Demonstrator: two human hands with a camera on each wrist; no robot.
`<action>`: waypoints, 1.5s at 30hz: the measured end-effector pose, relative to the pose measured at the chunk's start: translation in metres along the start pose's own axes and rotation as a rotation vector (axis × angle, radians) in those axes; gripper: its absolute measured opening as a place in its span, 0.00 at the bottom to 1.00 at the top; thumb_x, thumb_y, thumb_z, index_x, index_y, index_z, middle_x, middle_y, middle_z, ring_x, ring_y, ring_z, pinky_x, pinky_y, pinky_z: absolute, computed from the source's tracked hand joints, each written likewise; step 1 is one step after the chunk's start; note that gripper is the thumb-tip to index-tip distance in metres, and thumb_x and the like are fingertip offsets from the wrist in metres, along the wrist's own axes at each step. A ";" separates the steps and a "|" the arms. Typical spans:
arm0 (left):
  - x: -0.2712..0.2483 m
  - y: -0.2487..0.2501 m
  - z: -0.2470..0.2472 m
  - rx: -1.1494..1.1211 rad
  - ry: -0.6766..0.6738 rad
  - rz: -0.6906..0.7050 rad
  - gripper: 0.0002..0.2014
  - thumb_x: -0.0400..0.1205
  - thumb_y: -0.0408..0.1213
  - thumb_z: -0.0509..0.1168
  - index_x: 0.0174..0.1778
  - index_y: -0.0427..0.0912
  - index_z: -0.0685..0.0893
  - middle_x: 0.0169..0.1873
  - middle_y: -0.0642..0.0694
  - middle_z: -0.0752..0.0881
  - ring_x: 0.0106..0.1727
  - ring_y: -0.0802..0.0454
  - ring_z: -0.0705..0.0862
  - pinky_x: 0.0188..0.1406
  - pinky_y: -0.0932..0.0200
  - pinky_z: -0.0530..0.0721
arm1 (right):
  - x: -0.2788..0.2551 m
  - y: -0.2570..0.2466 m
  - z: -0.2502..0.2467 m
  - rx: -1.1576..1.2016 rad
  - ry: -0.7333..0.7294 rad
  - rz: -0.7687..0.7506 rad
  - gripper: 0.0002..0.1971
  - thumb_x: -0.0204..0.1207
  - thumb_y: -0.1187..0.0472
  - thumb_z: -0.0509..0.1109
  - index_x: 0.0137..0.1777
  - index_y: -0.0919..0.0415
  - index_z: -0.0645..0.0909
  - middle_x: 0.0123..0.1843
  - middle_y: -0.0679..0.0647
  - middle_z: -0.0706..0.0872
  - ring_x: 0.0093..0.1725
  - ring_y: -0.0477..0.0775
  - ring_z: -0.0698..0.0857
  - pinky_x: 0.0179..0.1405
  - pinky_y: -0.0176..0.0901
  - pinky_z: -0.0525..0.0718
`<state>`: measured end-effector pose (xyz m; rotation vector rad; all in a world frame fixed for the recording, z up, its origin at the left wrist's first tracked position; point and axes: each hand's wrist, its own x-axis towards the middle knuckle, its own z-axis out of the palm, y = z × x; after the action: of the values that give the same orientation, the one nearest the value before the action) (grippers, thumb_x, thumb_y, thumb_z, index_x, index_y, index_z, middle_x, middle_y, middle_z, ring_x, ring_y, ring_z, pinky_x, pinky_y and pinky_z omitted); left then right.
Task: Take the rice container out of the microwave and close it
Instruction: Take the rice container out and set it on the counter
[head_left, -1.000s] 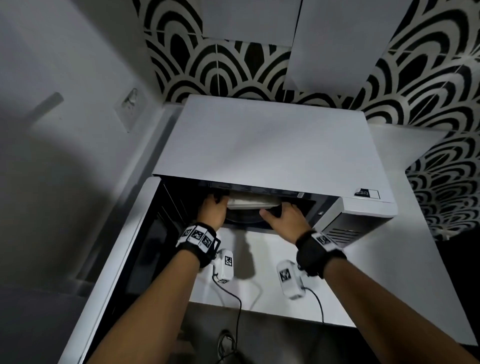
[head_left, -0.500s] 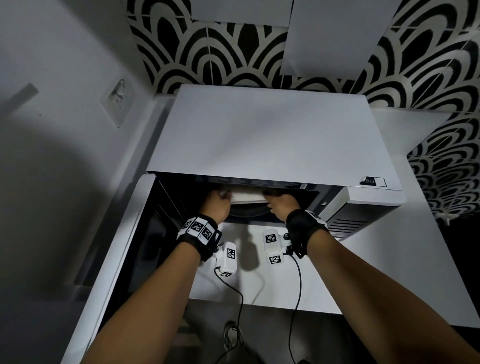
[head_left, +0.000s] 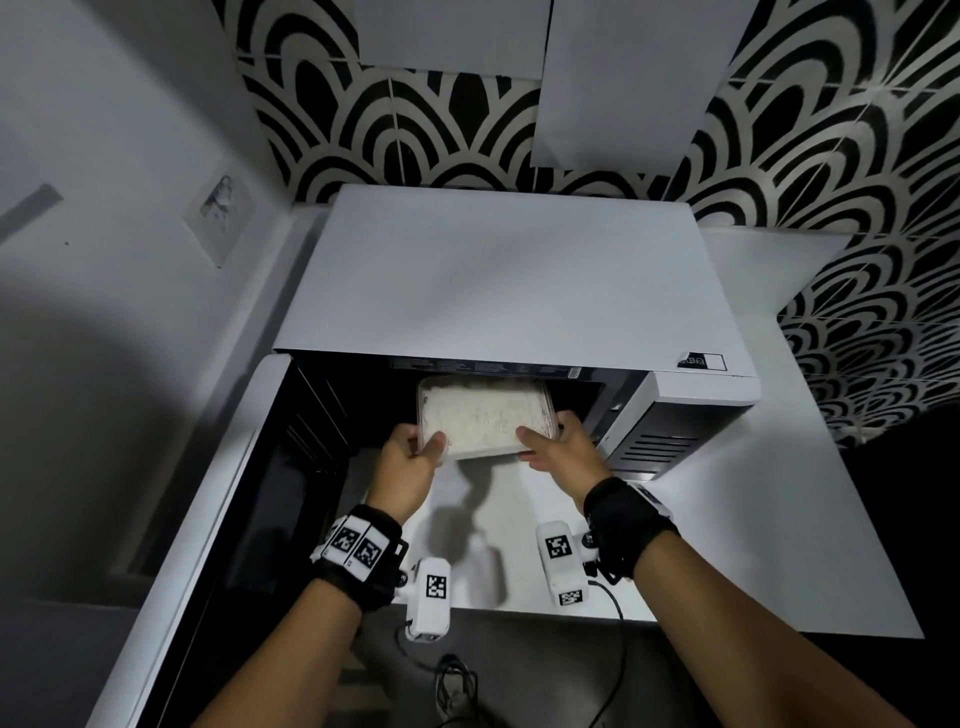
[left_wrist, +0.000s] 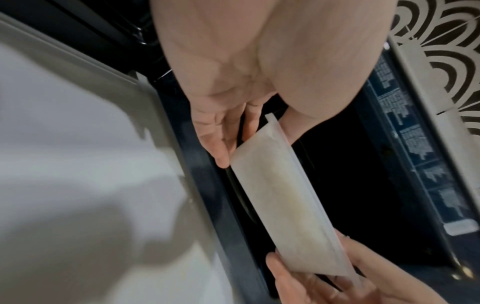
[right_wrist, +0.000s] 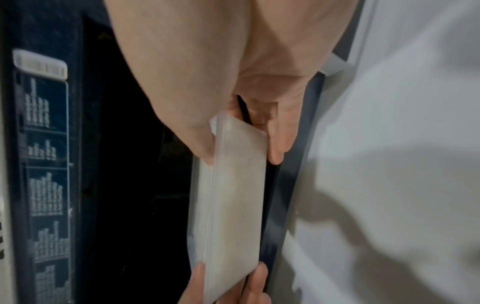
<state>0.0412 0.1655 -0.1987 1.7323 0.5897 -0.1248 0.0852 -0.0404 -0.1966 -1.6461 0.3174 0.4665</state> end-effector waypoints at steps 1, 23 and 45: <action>-0.008 -0.004 0.001 -0.011 0.004 0.004 0.11 0.88 0.35 0.68 0.40 0.47 0.76 0.39 0.47 0.86 0.40 0.48 0.86 0.48 0.53 0.83 | -0.008 0.002 -0.003 0.035 -0.014 0.001 0.32 0.78 0.60 0.75 0.75 0.67 0.64 0.71 0.63 0.80 0.59 0.64 0.88 0.47 0.38 0.86; -0.172 0.006 0.159 -0.162 -0.397 0.046 0.11 0.91 0.46 0.61 0.59 0.46 0.85 0.51 0.53 0.92 0.54 0.50 0.90 0.50 0.55 0.89 | -0.162 0.079 -0.246 0.388 -0.051 -0.010 0.14 0.78 0.67 0.73 0.62 0.66 0.79 0.61 0.66 0.88 0.59 0.63 0.90 0.56 0.57 0.89; -0.120 0.061 0.381 -0.070 -0.551 0.081 0.25 0.82 0.60 0.61 0.64 0.43 0.83 0.60 0.40 0.92 0.62 0.42 0.91 0.63 0.44 0.90 | -0.065 0.046 -0.392 0.290 0.219 -0.009 0.12 0.81 0.51 0.69 0.63 0.48 0.84 0.58 0.52 0.92 0.56 0.57 0.90 0.56 0.60 0.86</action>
<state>0.0525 -0.2386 -0.1950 1.5589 0.1159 -0.4993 0.0519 -0.4384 -0.1727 -1.4147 0.5162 0.2202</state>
